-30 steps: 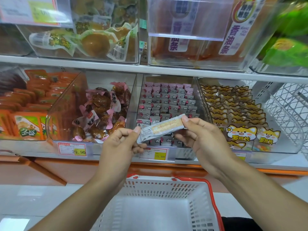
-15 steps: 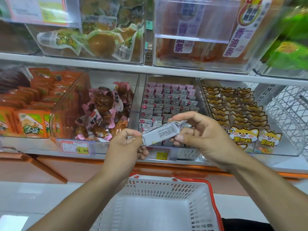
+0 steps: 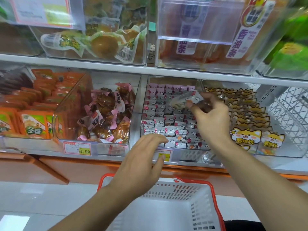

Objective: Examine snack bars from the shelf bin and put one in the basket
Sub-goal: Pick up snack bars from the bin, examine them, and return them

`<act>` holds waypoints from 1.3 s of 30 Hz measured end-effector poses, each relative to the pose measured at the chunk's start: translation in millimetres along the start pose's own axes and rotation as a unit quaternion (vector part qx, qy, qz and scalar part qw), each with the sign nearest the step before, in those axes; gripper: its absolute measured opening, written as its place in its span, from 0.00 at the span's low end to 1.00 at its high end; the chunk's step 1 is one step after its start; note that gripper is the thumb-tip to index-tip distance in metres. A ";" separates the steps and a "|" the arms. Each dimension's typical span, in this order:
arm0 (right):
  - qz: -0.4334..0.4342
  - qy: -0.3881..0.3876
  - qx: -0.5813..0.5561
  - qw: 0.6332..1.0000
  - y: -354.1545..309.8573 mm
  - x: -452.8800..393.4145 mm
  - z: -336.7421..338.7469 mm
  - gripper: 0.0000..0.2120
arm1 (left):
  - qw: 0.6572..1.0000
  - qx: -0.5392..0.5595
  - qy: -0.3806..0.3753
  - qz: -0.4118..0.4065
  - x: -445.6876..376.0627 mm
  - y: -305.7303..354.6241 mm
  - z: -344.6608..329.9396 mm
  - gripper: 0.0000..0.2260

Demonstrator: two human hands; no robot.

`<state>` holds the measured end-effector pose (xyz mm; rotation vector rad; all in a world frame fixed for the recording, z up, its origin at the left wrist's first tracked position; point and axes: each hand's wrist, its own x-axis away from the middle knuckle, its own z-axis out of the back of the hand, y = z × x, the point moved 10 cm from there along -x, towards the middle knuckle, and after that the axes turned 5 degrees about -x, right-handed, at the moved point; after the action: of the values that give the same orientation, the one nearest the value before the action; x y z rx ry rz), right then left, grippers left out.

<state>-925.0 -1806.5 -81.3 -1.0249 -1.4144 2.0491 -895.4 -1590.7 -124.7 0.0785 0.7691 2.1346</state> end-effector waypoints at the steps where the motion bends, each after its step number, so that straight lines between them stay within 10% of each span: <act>1: 0.018 -0.021 0.027 0.999 -2.9 -0.5 -6.1 0.13 | 1.000 -0.008 -0.005 -0.006 0.5 0.4 -1.4 0.19; 9: 0.095 -0.164 0.249 0.950 -2.0 9.5 -52.8 0.16 | 0.999 -0.045 -0.007 -0.015 1.3 -1.8 -5.4 0.22; 14: 0.119 -0.254 0.471 0.836 19.7 16.2 -81.1 0.17 | 0.998 -0.050 -0.021 -0.029 3.3 -0.2 -10.9 0.22; 20: 0.137 -0.188 0.404 0.885 0.1 9.2 -87.3 0.16 | 0.998 -0.038 -0.030 -0.030 6.1 -0.6 -12.3 0.22; 28: 0.116 -0.225 0.461 0.850 20.1 8.2 -110.2 0.17 | 0.999 -0.032 -0.032 -0.028 5.5 -3.4 -9.0 0.21; 39: 0.102 -0.097 0.181 0.973 -17.9 1.0 -84.4 0.06 | 1.000 0.000 -0.006 -0.015 5.2 -9.4 -3.0 0.17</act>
<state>-860.8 -1748.9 -82.0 -0.8619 -0.9957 2.4983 -893.1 -1584.1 -133.3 0.0790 0.7585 2.1047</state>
